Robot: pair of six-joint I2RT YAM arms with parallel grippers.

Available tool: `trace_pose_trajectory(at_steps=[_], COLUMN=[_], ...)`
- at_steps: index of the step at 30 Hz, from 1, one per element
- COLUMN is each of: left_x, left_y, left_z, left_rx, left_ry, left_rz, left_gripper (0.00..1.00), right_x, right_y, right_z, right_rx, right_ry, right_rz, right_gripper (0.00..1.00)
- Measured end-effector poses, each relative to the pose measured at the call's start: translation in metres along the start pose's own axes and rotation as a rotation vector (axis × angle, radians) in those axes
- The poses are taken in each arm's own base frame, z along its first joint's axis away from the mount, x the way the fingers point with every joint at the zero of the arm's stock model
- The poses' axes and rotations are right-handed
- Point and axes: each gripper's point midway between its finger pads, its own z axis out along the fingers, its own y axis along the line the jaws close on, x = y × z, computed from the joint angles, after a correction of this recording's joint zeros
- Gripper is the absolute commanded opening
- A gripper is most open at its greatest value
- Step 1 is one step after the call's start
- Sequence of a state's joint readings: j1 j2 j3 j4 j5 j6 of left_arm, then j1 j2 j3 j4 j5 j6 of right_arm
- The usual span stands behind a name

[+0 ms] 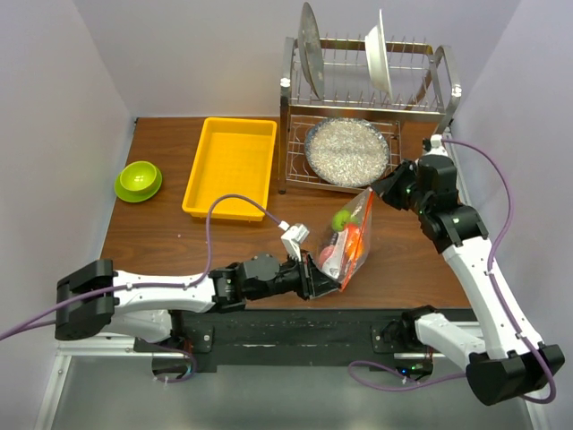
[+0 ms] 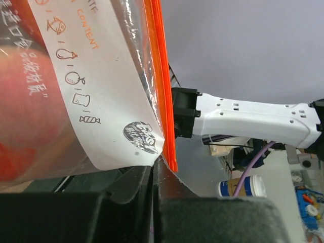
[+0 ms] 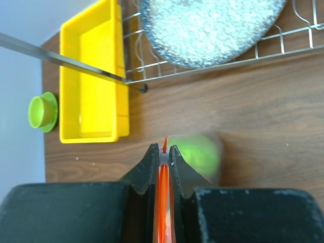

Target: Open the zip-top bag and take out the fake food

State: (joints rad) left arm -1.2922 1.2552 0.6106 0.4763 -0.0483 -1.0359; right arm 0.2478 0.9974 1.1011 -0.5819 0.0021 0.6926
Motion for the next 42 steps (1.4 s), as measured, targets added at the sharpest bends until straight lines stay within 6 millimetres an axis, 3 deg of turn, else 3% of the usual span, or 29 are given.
trace_pose_trajectory(at_steps=[3, 6, 13, 16, 22, 24, 30, 42], left_x=[-0.004, -0.002, -0.013, -0.036, -0.122, -0.135, -0.135, -0.118], left_y=[-0.006, -0.006, 0.004, 0.005, 0.023, 0.024, 0.026, 0.033], left_z=[-0.004, -0.009, -0.028, -0.033, -0.04, -0.036, -0.015, -0.005], left_rx=[0.012, 0.003, -0.082, -0.15, -0.286, -0.311, -0.322, -0.321], left_ry=[-0.006, 0.005, -0.011, -0.056, -0.227, -0.24, -0.192, -0.126], left_rz=[0.014, 0.035, 0.124, 0.187, 0.284, 0.311, 0.364, 0.372], left_gripper=[0.32, 0.42, 0.5, 0.46, 0.44, 0.43, 0.39, 0.43], right_x=[-0.003, 0.003, 0.035, 0.042, 0.05, 0.051, 0.052, 0.051], right_y=[0.008, 0.015, 0.052, 0.06, 0.068, 0.069, 0.069, 0.069], right_z=[0.001, 0.009, 0.018, 0.019, 0.017, 0.017, 0.016, 0.017], right_rx=[-0.025, -0.035, -0.12, -0.136, -0.154, -0.155, -0.155, -0.154], right_ry=[0.005, 0.025, 0.095, 0.109, 0.12, 0.12, 0.12, 0.119], right_rz=[0.002, -0.003, -0.046, -0.049, -0.058, -0.063, -0.065, -0.065], right_gripper=[0.0, 0.0, 0.0, 0.0, 0.0, 0.0, 0.0, 0.0])
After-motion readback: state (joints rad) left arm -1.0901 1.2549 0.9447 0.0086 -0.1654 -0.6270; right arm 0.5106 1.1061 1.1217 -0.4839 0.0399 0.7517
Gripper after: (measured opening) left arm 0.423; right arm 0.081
